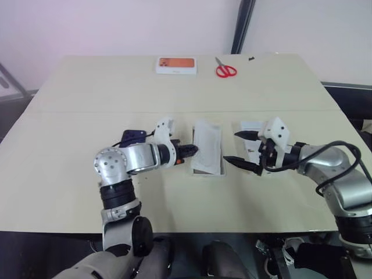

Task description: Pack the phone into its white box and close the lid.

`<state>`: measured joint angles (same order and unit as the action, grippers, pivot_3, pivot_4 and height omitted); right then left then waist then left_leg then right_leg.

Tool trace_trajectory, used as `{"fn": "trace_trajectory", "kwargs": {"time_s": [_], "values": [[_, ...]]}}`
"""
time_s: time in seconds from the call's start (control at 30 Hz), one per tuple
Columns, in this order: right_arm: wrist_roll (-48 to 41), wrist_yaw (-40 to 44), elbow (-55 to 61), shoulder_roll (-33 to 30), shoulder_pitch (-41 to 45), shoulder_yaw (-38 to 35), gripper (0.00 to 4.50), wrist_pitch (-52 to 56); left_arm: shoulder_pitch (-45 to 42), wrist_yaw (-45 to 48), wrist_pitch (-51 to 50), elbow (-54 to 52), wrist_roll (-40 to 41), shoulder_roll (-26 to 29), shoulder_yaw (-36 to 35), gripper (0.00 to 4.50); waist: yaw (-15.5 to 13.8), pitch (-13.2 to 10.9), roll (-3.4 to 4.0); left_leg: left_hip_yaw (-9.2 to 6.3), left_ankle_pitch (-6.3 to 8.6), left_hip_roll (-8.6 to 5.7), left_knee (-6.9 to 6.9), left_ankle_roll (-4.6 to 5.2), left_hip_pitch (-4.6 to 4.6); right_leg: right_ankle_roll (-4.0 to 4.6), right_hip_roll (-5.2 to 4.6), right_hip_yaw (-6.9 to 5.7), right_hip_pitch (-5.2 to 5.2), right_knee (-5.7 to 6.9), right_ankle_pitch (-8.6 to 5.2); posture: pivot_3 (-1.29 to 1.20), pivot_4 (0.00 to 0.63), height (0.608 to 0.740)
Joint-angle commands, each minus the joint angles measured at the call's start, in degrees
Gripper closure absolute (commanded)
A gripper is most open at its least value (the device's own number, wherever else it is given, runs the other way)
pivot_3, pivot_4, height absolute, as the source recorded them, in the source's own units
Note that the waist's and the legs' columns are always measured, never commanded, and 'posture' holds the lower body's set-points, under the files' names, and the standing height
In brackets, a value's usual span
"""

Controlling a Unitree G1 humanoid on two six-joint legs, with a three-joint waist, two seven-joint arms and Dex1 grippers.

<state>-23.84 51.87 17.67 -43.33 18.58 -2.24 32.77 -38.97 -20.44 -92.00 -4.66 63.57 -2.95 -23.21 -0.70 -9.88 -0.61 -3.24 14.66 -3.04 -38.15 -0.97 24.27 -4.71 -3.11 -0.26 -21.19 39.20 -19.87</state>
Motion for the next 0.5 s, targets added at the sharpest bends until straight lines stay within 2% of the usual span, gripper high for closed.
{"fn": "trace_trajectory", "kwargs": {"time_s": [0.03, 0.1, 0.27, 0.37, 0.5], "values": [[-0.32, -0.06, 0.64, 0.2, 1.48, -0.44, 0.0, -1.06, -0.39, -0.69, -0.5, -1.12, 3.78, 1.26, 0.72, 1.75, 0.0, 0.0, 0.0, 0.0, 0.0, 0.0, 0.0, 0.0, 0.0, 0.0, 0.0, 0.0, 0.0, 0.0, 0.0, 0.0, 0.15, 0.74], [-0.21, -0.36, 0.62, 0.41, 2.02, -0.27, 0.0, -0.97, -0.98, -0.32, -0.5, -1.06, 4.53, 3.0, 0.24, 0.8, 0.0, 0.0, 0.0, 0.0, 0.0, 0.0, 0.0, 0.0, 0.0, 0.0, 0.0, 0.0, 0.0, 0.0, 0.0, 0.0, 0.15, 0.74], [2.51, -1.35, -1.09, 0.89, 5.09, 2.9, 0.0, -1.12, -3.32, 4.33, 1.04, -2.72, 4.01, 8.95, -0.8, 0.8, 0.04, 0.0, 0.0, 0.0, -0.01, 0.0, 0.0, -0.01, 0.0, 0.0, 0.01, 0.0, -0.02, 0.01, 0.0, 0.0, 0.15, 0.74], [5.28, -2.01, -3.49, 1.53, 7.64, 6.4, 0.74, -0.66, -3.16, 10.26, 7.4, -5.64, -0.65, 15.23, 2.44, 0.75, 0.2, 0.0, 0.0, 0.0, -0.02, 0.0, 0.01, -0.03, 0.0, 0.0, 0.01, 0.0, -0.04, 0.01, 0.0, 0.0, 0.15, 0.74], [11.09, -5.76, -8.79, 4.32, 12.99, 11.73, 2.77, 0.67, 0.48, 23.9, 21.28, -10.68, -11.09, 27.27, 10.92, 0.75, 0.76, 0.01, 0.02, 0.01, -0.07, 0.0, 0.12, -0.11, 0.0, 0.02, 0.04, 0.03, -0.12, 0.01, 0.0, 0.0, 0.15, 0.74]]}}
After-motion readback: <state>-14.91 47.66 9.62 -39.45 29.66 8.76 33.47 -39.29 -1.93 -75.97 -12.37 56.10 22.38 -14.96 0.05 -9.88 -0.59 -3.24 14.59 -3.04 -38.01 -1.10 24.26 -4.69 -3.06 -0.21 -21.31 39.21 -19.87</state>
